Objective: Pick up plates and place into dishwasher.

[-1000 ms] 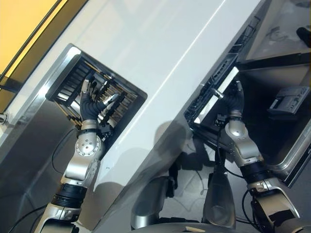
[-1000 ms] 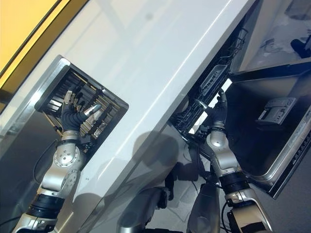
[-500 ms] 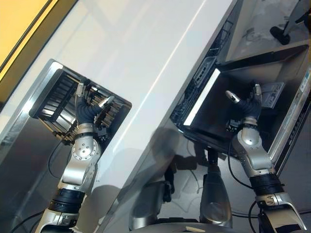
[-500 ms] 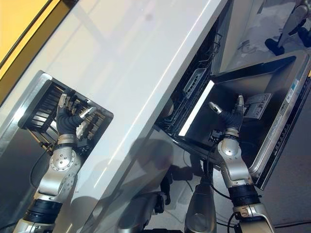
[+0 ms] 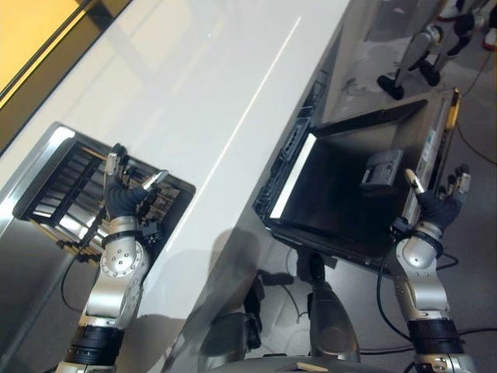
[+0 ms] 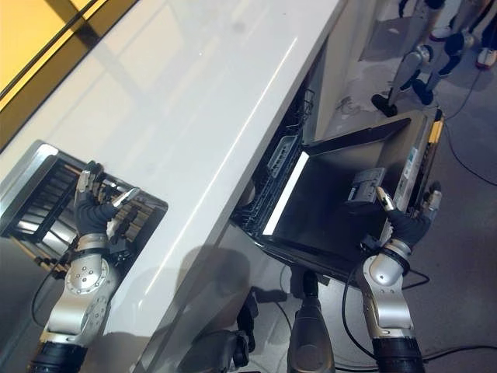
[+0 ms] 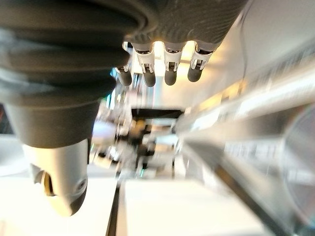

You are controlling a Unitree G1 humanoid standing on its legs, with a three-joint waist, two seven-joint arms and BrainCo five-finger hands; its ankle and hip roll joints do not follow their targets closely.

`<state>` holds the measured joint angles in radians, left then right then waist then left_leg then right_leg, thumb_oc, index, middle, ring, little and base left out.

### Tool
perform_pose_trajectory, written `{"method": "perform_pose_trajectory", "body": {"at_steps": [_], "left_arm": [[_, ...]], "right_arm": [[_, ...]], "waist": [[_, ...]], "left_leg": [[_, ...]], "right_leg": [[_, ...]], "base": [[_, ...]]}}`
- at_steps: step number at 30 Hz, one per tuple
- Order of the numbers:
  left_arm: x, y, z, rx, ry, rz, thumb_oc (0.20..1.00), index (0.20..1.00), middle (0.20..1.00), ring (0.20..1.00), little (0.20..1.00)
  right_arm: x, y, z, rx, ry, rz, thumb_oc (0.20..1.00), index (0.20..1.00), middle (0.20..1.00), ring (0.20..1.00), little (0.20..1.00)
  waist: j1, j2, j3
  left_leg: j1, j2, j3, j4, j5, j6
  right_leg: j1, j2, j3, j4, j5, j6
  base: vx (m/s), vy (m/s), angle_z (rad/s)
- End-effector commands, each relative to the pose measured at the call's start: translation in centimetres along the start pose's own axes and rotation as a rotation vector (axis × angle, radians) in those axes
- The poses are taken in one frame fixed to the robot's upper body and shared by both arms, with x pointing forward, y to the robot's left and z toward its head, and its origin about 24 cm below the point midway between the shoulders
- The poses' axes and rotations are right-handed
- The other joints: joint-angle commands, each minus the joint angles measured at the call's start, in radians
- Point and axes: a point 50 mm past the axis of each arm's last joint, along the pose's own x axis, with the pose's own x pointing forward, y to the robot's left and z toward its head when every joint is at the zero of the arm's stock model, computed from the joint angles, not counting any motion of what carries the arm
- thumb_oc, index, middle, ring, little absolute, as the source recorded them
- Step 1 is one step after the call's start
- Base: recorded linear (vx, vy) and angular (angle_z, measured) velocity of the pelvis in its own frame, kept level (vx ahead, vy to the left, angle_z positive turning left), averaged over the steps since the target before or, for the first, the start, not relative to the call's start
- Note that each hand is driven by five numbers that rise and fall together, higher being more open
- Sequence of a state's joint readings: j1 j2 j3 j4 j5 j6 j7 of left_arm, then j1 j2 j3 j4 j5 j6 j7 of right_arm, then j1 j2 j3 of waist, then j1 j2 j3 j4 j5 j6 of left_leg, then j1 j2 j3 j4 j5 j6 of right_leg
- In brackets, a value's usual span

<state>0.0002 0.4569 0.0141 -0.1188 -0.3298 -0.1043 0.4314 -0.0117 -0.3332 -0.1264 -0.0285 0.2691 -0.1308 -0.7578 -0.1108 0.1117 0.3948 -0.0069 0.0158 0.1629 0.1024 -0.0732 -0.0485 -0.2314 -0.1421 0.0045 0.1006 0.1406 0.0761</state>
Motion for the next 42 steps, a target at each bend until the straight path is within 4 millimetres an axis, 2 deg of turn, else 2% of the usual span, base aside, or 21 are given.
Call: {"method": "perform_pose_trajectory", "body": {"at_steps": [1, 4, 6, 8, 11, 15, 17, 20, 24, 25, 29, 31, 37, 39, 42], "left_arm": [[0.2, -2.4, 1.1, -0.051, -0.094, -0.086, 1.000, 1.000, 1.000, 1.000, 1.000], [-0.3, -2.4, 0.4, -0.051, -0.059, -0.076, 1.000, 1.000, 1.000, 1.000, 1.000], [-0.7, -2.1, 0.1, -0.043, -0.041, -0.062, 1.000, 1.000, 1.000, 1.000, 1.000], [-0.7, -1.9, 0.3, -0.042, -0.060, -0.051, 1.000, 1.000, 1.000, 1.000, 1.000], [0.0, -2.4, 1.1, -0.039, -0.098, -0.050, 1.000, 1.000, 1.000, 1.000, 1.000], [1.1, -3.2, 2.1, -0.038, -0.129, -0.043, 1.000, 1.000, 1.000, 1.000, 1.000], [1.4, -3.6, 2.3, -0.041, -0.130, -0.051, 1.000, 1.000, 1.000, 1.000, 1.000], [1.5, -4.3, 2.5, -0.044, -0.126, -0.072, 1.000, 1.000, 1.000, 1.000, 1.000], [1.5, -5.2, 2.6, -0.063, -0.124, -0.092, 1.000, 1.000, 1.000, 1.000, 1.000], [1.5, -5.4, 2.6, -0.073, -0.119, -0.098, 1.000, 1.000, 1.000, 1.000, 1.000], [1.4, -5.9, 2.4, -0.084, -0.108, -0.135, 1.000, 1.000, 1.000, 1.000, 1.000], [1.4, -6.3, 2.5, -0.081, -0.106, -0.159, 1.000, 1.000, 1.000, 1.000, 1.000], [1.3, -6.9, 2.5, -0.085, -0.110, -0.211, 1.000, 1.000, 1.000, 1.000, 1.000], [1.3, -7.0, 2.6, -0.088, -0.112, -0.218, 1.000, 1.000, 1.000, 1.000, 1.000], [1.2, -7.1, 2.6, -0.091, -0.107, -0.233, 1.000, 1.000, 1.000, 1.000, 1.000]], "right_arm": [[0.7, -1.3, 1.0, 0.032, -0.031, -0.030, 1.000, 1.000, 1.000, 1.000, 1.000], [0.5, -1.7, -0.1, -0.006, 0.017, -0.026, 1.000, 1.000, 1.000, 1.000, 1.000], [0.4, -1.8, -0.8, -0.027, 0.045, -0.013, 1.000, 1.000, 1.000, 1.000, 1.000], [0.5, -1.9, -1.3, 0.013, 0.077, -0.027, 1.000, 1.000, 1.000, 1.000, 1.000], [0.7, -1.9, -1.4, 0.078, 0.093, -0.066, 1.000, 1.000, 1.000, 1.000, 1.000], [0.4, -0.9, -1.4, 0.190, 0.112, -0.147, 1.000, 1.000, 1.000, 1.000, 1.000], [0.3, -0.5, -1.4, 0.222, 0.117, -0.178, 1.000, 1.000, 1.000, 1.000, 1.000], [0.1, -0.1, -1.4, 0.258, 0.114, -0.241, 1.000, 1.000, 1.000, 1.000, 1.000], [0.4, 0.0, -1.8, 0.332, 0.153, -0.278, 1.000, 1.000, 1.000, 1.000, 1.000], [0.7, -0.2, -2.2, 0.414, 0.198, -0.283, 1.000, 1.000, 1.000, 1.000, 1.000], [1.4, -0.3, -4.4, 0.627, 0.346, -0.317, 1.000, 1.000, 1.000, 1.000, 1.000], [1.7, -0.2, -4.8, 0.674, 0.376, -0.350, 1.000, 1.000, 1.000, 1.000, 1.000], [3.2, 1.6, -3.7, 0.840, 0.381, -0.428, 1.000, 1.000, 1.000, 1.000, 1.000], [3.9, 2.1, -2.9, 0.862, 0.359, -0.408, 1.000, 1.000, 1.000, 1.000, 1.000], [5.3, 3.5, -0.7, 0.883, 0.301, -0.339, 1.000, 1.000, 1.000, 1.000, 1.000]], "waist": [[-0.070, 0.027, -0.020], [-0.067, 0.020, -0.003], [-0.059, 0.021, 0.005], [-0.058, 0.029, 0.017], [-0.058, 0.033, 0.045], [-0.063, 0.050, 0.101], [-0.067, 0.063, 0.123], [-0.067, 0.092, 0.125], [-0.069, 0.141, 0.125], [-0.068, 0.157, 0.125], [-0.054, 0.197, 0.125], [-0.045, 0.211, 0.125], [-0.018, 0.267, 0.125], [-0.013, 0.276, 0.125], [-0.006, 0.287, 0.125]], "left_leg": [[-0.117, 0.014, -0.036, 0.122, 0.069, 0.030], [-0.165, 0.018, -0.091, 0.228, 0.048, 0.027], [-0.181, 0.019, -0.123, 0.251, 0.032, 0.036], [-0.190, 0.017, -0.110, 0.234, 0.028, 0.048], [-0.245, 0.007, -0.108, 0.266, 0.027, 0.048], [-0.336, -0.016, -0.104, 0.328, 0.017, 0.064], [-0.368, -0.028, -0.106, 0.358, 0.009, 0.070], [-0.434, -0.044, -0.099, 0.391, -0.003, 0.079], [-0.506, -0.069, -0.087, 0.420, -0.015, 0.091], [-0.527, -0.082, -0.085, 0.441, -0.032, 0.095], [-0.581, -0.105, -0.075, 0.474, -0.045, 0.103], [-0.601, -0.115, -0.071, 0.487, -0.050, 0.106], [-0.651, -0.148, -0.068, 0.531, -0.064, 0.115], [-0.662, -0.156, -0.068, 0.549, -0.073, 0.116], [-0.687, -0.166, -0.066, 0.584, -0.087, 0.116]], "right_leg": [[0.018, 0.014, 0.006, 0.189, -0.166, -0.042], [0.017, 0.020, 0.035, 0.224, -0.179, -0.060], [0.010, 0.029, 0.057, 0.251, -0.196, -0.068], [-0.025, 0.038, 0.061, 0.284, -0.209, -0.067], [-0.077, 0.039, 0.064, 0.323, -0.218, -0.072], [-0.195, 0.043, 0.068, 0.440, -0.245, -0.076], [-0.233, 0.045, 0.077, 0.487, -0.259, -0.080], [-0.314, 0.042, 0.092, 0.541, -0.270, -0.079], [-0.413, 0.035, 0.113, 0.608, -0.285, -0.079], [-0.442, 0.028, 0.118, 0.645, -0.307, -0.079], [-0.512, 0.018, 0.131, 0.700, -0.324, -0.079], [-0.535, 0.013, 0.133, 0.722, -0.331, -0.080], [-0.609, -0.004, 0.154, 0.795, -0.346, -0.085], [-0.623, -0.006, 0.156, 0.815, -0.354, -0.087], [-0.648, -0.010, 0.156, 0.849, -0.364, -0.090]], "base": [[-0.04, -0.028, -0.03], [0.03, -0.002, -0.11], [0.03, 0.065, -0.30], [-0.11, 0.113, -0.67], [-0.17, 0.070, -0.35], [-0.17, 0.105, -0.10], [-0.06, 0.123, -0.06], [-0.02, 0.131, -0.14], [0.02, 0.201, -0.07], [0.06, 0.206, -0.04], [0.03, 0.108, -0.13], [0.01, 0.014, -0.05], [0.03, 0.035, 0.06], [0.04, 0.031, 0.05], [0.03, 0.008, 0.01]]}}
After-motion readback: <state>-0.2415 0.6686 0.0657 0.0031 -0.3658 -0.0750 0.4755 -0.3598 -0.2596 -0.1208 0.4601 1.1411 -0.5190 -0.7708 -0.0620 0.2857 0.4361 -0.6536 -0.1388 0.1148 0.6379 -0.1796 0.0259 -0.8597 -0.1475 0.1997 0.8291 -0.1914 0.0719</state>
